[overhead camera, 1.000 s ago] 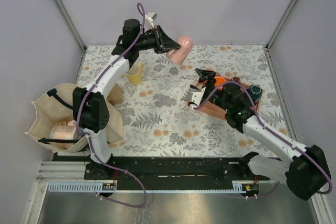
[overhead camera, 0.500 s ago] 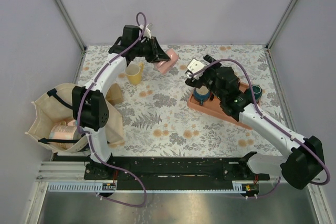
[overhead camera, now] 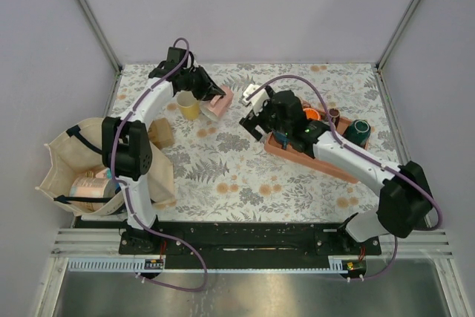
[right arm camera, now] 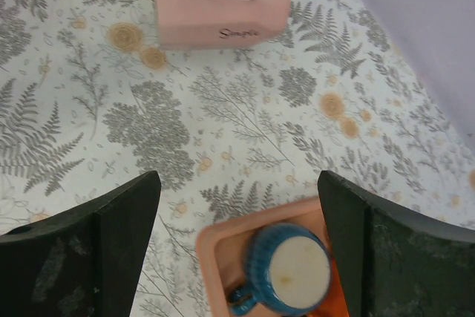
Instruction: Turn the mug right side up
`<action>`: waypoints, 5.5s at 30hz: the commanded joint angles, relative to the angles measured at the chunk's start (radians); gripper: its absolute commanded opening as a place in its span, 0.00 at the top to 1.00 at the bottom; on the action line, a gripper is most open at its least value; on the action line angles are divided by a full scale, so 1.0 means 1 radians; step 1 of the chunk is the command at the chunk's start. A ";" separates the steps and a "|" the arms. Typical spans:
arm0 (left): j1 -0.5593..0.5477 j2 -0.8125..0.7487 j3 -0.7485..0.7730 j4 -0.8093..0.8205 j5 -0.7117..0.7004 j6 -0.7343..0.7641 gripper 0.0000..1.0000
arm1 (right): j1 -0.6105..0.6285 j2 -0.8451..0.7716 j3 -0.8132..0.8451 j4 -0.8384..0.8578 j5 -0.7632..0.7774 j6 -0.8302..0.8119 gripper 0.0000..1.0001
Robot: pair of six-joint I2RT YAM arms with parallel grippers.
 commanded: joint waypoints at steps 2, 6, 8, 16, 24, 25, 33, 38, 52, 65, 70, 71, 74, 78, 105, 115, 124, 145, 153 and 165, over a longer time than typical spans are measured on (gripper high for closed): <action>0.007 0.021 0.010 0.187 0.025 -0.299 1.00 | 0.065 0.091 0.112 0.040 0.007 0.119 0.04; 0.007 0.019 -0.015 0.186 0.053 -0.476 1.00 | 0.069 0.143 0.136 0.110 -0.015 0.166 0.06; 0.005 0.010 -0.044 0.192 0.082 -0.556 1.00 | 0.075 0.180 0.158 0.121 -0.039 0.188 0.07; -0.012 -0.040 -0.124 0.197 0.109 -0.697 1.00 | 0.091 0.269 0.248 0.098 -0.082 0.190 0.09; -0.016 -0.040 -0.095 0.161 0.087 -0.732 1.00 | 0.089 0.266 0.239 -0.034 -0.173 0.167 0.08; -0.018 -0.044 -0.090 0.149 0.082 -0.738 1.00 | 0.088 0.269 0.232 -0.031 -0.149 0.165 0.07; -0.032 -0.125 -0.092 -0.029 -0.007 -0.801 1.00 | 0.089 0.318 0.222 0.116 0.099 0.167 0.07; -0.044 -0.163 -0.107 -0.067 -0.027 -0.841 1.00 | 0.089 0.366 0.247 0.127 0.036 0.205 0.09; -0.061 -0.199 -0.161 -0.158 -0.105 -0.825 0.72 | 0.092 0.400 0.294 0.229 0.208 0.275 1.00; 0.039 -0.163 -0.015 -0.014 -0.227 -0.308 0.32 | 0.040 0.357 0.434 -0.242 0.247 0.487 1.00; -0.013 -0.116 0.178 -0.109 -0.347 0.258 0.23 | -0.018 0.392 0.546 -0.423 0.342 0.654 1.00; -0.033 -0.126 0.181 -0.121 -0.363 0.309 0.22 | -0.029 0.395 0.555 -0.437 0.336 0.676 1.00; -0.085 -0.151 0.142 -0.139 -0.356 0.413 0.20 | -0.055 0.400 0.584 -0.456 0.275 0.732 1.00; -0.162 -0.175 0.079 -0.124 -0.340 0.491 0.28 | -0.060 0.426 0.626 -0.460 0.227 0.759 1.00; -0.334 -0.142 -0.141 0.198 -0.645 0.786 1.00 | -0.110 0.470 0.632 -0.376 -0.121 0.861 0.97; -0.247 -0.143 -0.075 0.043 -0.537 0.685 1.00 | -0.223 0.319 0.519 -0.330 -0.390 0.816 0.13; -0.134 -0.045 0.128 -0.175 -0.409 0.797 1.00 | -0.348 0.044 0.307 -0.520 -0.443 0.540 0.00; -0.093 0.190 0.375 -0.334 -0.449 1.127 1.00 | -0.346 -0.116 0.149 -0.514 -0.444 0.415 0.00; -0.059 0.219 0.373 -0.274 -0.473 1.092 1.00 | -0.348 -0.114 0.152 -0.519 -0.438 0.415 0.00; -0.041 0.265 0.390 -0.241 -0.493 1.104 1.00 | -0.348 -0.110 0.150 -0.526 -0.431 0.415 0.00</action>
